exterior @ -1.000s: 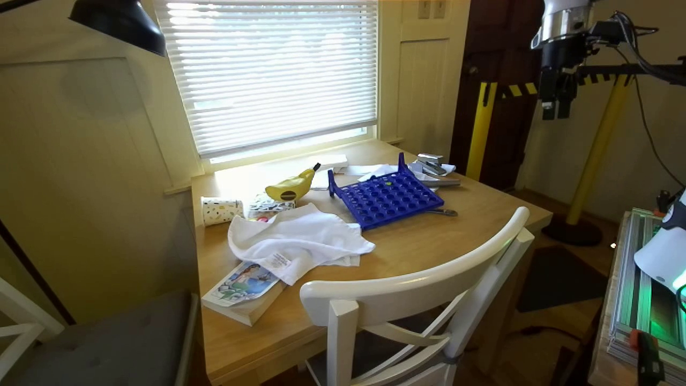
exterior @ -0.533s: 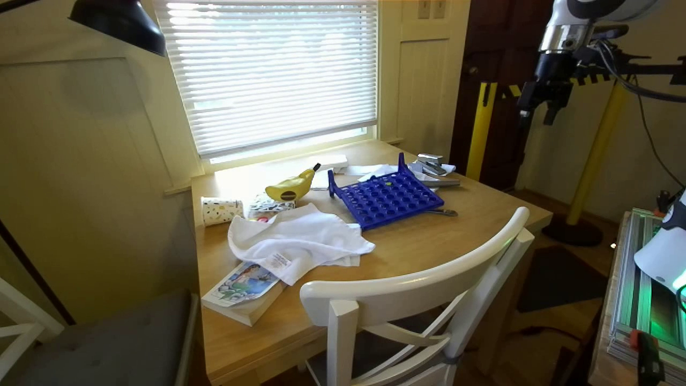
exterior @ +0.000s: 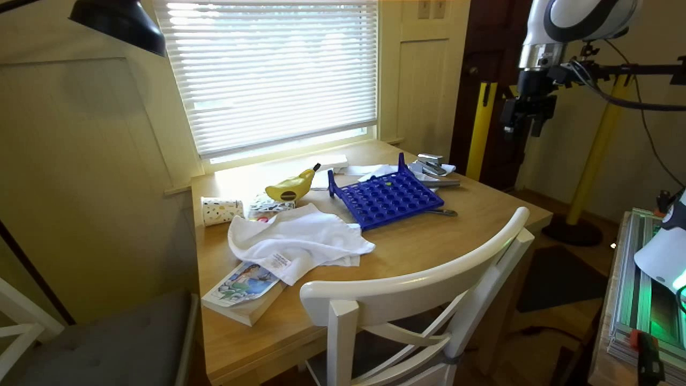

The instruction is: Place the object upwards

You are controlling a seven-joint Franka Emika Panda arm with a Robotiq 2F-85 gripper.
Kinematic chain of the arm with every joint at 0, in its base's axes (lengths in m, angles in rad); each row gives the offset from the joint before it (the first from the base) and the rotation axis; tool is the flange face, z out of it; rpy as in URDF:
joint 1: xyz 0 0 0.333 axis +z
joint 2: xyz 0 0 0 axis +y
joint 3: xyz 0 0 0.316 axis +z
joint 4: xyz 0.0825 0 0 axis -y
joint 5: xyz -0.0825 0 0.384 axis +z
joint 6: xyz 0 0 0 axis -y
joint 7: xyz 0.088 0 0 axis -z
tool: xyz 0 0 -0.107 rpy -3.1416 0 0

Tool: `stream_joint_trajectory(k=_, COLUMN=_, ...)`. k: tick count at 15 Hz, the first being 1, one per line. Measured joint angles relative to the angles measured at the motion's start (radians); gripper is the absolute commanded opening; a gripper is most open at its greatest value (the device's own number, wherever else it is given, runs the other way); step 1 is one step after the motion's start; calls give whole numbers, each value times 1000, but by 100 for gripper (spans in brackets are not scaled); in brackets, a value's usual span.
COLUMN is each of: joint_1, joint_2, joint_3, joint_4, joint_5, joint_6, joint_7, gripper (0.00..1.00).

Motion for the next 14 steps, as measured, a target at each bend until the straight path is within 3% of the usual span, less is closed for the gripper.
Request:
stream_joint_trajectory(k=5, joint_1=31, joint_2=47, joint_3=1, joint_4=1, joint_5=59, joint_6=113, joint_7=10, gripper=100)
stream_joint_trajectory(k=14, joint_1=146, joint_2=399, joint_3=90, joint_4=3, joint_5=102, joint_6=475, joint_7=118, gripper=100)
